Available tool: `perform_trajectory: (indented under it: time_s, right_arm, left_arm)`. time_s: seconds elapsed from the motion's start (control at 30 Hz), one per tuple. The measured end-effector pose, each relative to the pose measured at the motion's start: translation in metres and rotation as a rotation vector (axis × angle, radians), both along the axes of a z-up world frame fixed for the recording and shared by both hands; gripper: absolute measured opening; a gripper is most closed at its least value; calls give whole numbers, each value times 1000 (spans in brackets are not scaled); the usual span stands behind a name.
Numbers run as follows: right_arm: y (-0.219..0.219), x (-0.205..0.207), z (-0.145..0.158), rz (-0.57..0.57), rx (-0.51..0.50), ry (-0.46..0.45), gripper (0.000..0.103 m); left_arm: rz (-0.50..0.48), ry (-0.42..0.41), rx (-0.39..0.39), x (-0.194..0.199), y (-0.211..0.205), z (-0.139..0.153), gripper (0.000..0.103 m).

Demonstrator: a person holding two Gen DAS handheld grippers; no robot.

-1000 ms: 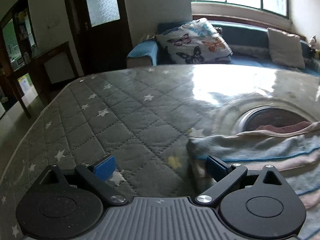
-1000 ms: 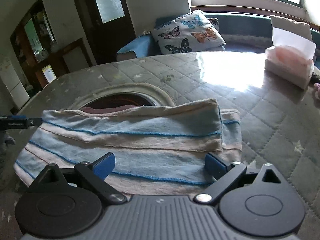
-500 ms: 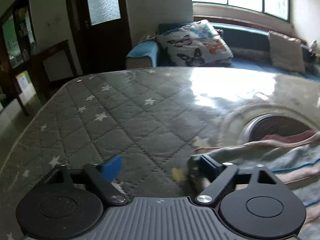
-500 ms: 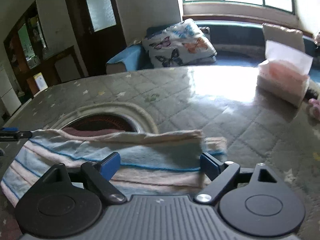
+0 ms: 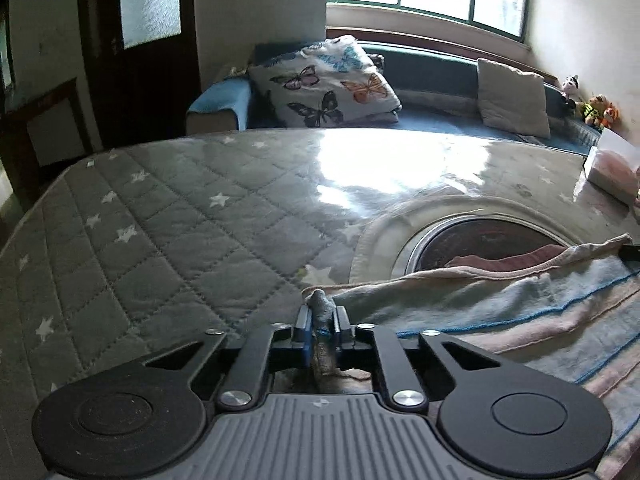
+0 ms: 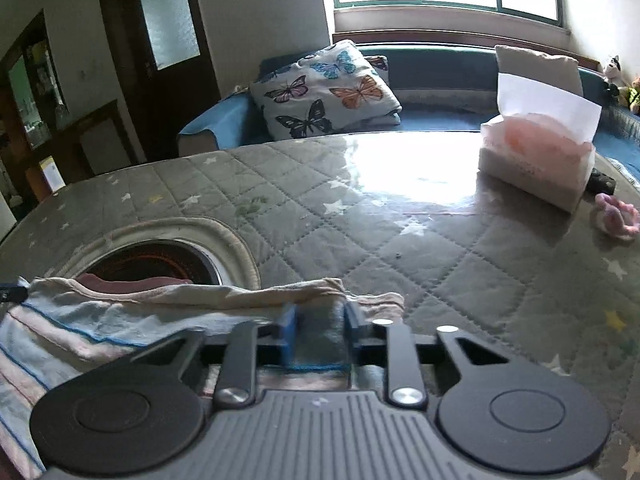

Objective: Fold clothes

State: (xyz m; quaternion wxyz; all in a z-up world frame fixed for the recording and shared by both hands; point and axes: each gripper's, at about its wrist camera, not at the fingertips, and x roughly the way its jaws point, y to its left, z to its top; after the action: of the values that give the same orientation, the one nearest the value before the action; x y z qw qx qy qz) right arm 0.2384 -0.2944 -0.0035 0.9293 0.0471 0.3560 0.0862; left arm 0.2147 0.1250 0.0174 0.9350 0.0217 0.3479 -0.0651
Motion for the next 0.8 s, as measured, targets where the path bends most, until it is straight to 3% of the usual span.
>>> perform_trajectory:
  time_s: [0.07, 0.33, 0.47, 0.53, 0.6, 0.7, 0.77, 0.8]
  right_arm:
    - [-3, -4, 3, -8, 15, -19, 8]
    - [-10, -25, 30, -43, 33, -144, 6]
    - [-14, -11, 8, -96, -1, -66, 9]
    - [-14, -5, -3, -105, -24, -25, 15]
    - [-13, -5, -1, -110, -41, -28, 19]
    - [-5, -12, 12, -91, -66, -56, 35]
    - [5, -15, 19, -47, -74, -67, 56]
    - [13, -16, 21, -18, -77, -66, 57]
  left_arm:
    - [-10, -16, 0, -2, -2, 3, 9]
    - [-41, -68, 10, -2, -13, 7, 9]
    - [-32, -5, 49, 10, -17, -15, 14]
    - [-8, 9, 68, 13, -16, -19, 34]
    - [15, 0, 65, 11, -11, -15, 47]
    - [19, -17, 53, 4, -6, -4, 61]
    - [14, -25, 55, -2, -7, 0, 70]
    - [9, -26, 54, -5, -8, 1, 75]
